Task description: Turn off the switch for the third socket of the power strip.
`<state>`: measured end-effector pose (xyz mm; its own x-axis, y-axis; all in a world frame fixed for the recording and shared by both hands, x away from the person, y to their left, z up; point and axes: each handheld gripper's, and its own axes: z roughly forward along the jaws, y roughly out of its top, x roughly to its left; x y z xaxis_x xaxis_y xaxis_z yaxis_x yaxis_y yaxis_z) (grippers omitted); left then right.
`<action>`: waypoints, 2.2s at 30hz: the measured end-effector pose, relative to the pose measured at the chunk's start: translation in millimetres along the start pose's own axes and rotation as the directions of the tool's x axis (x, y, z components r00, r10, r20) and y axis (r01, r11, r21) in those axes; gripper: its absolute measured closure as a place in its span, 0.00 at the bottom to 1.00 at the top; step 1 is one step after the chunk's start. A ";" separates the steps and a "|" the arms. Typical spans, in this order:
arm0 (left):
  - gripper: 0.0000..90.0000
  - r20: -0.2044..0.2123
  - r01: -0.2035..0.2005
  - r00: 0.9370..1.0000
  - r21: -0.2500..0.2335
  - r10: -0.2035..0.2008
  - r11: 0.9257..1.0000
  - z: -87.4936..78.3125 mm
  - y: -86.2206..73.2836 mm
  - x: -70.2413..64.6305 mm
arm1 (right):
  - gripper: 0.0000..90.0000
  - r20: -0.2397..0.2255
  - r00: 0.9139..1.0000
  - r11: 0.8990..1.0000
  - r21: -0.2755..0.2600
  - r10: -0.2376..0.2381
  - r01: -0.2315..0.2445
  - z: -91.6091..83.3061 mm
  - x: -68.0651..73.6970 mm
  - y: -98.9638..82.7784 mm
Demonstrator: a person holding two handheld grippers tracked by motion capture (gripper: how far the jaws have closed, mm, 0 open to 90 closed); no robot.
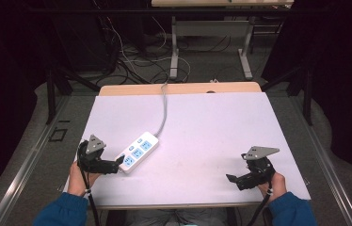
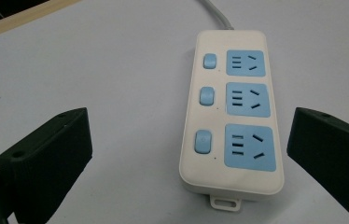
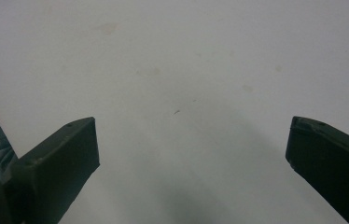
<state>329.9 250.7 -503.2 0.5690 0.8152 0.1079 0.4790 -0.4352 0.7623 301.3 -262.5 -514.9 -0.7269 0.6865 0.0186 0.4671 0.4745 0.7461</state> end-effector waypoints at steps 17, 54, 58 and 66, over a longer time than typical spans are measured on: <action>0.00 0.014 -0.019 1.000 0.010 0.019 1.000 -11.1 -10.5 -4.8 | 0.02 -0.001 1.000 1.000 0.000 -0.001 0.001 -0.1 -0.2 -0.1; 0.00 0.023 -0.031 0.999 0.009 0.031 0.999 -31.6 -41.3 -1.1 | 0.02 0.005 1.000 1.000 -0.007 -0.001 0.001 0.3 0.2 -0.2; 0.00 0.020 -0.035 0.999 0.005 0.034 0.999 -33.8 -44.0 -0.7 | 0.02 0.007 1.000 1.000 -0.008 -0.008 0.008 0.3 -0.1 -0.2; 0.00 0.019 -0.048 0.999 0.005 0.048 0.999 -34.5 -46.7 -2.0 | 0.02 0.005 1.000 1.000 -0.008 -0.013 0.013 0.4 -0.4 -0.1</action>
<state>283.4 282.5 -517.0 0.6036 0.7862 0.1326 0.4542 -0.4757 0.7532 301.8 -262.6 -515.2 -0.7302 0.6832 0.0058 0.4537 0.4785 0.7518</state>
